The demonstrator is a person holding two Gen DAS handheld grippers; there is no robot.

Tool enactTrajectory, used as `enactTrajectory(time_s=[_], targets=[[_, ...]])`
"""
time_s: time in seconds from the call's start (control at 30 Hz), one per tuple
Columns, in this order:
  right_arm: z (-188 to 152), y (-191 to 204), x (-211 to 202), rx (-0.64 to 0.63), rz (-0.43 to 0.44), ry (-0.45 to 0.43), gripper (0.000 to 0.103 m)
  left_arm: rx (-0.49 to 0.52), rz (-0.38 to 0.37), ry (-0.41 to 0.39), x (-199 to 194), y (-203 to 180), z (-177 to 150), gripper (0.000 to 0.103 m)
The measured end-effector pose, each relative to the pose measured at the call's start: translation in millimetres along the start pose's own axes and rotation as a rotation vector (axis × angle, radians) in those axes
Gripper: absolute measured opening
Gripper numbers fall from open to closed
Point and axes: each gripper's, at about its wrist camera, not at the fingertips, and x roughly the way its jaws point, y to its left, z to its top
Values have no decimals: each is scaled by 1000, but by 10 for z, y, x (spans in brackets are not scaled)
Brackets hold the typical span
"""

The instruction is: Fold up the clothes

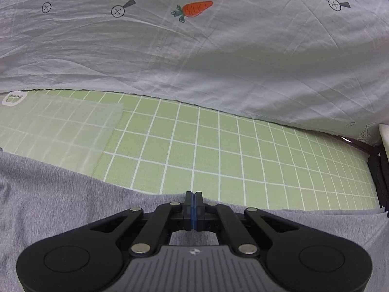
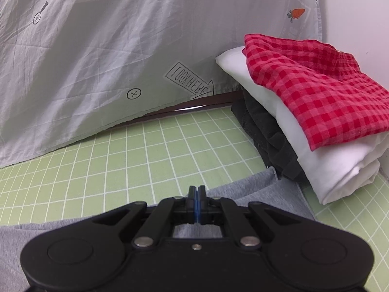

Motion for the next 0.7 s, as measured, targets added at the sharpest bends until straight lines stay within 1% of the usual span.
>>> enactTrajectory(time_s=[0.07,0.13,0.17,0.2,0.23,0.27,0.3,0.33,0.4,0.47,0.57,0.63,0.7], targets=[[18,-8,56,19,5,-9,0,-35,0,-25,29,80,65,0],[19,5,123,28,9,-14,1,-72,17,-23,104,127,88,1],[16,18,155,31,9,-11,1,-77,33,-19,130,135,84,2],[11,27,147,27,3,-10,3,-77,52,-14,150,138,76,6],[4,35,127,22,-5,-9,12,-67,72,-13,150,134,57,12],[-3,44,108,17,-13,-9,19,-49,87,-14,133,130,29,18],[-10,52,89,12,-21,-8,34,-38,94,-13,108,133,-7,32],[-30,52,53,1,-26,-11,39,-30,99,-11,82,136,-45,43],[-118,57,-37,-40,-23,3,40,-25,109,4,29,142,-139,53],[-238,90,-103,-76,-4,30,43,-16,113,22,-20,137,-244,55],[-456,165,-164,-129,29,82,51,23,115,62,-50,102,-437,60],[-579,169,-157,-126,30,119,58,25,131,87,-67,117,-545,61],[-680,105,-137,-87,26,153,62,0,148,112,-98,174,-635,61]])
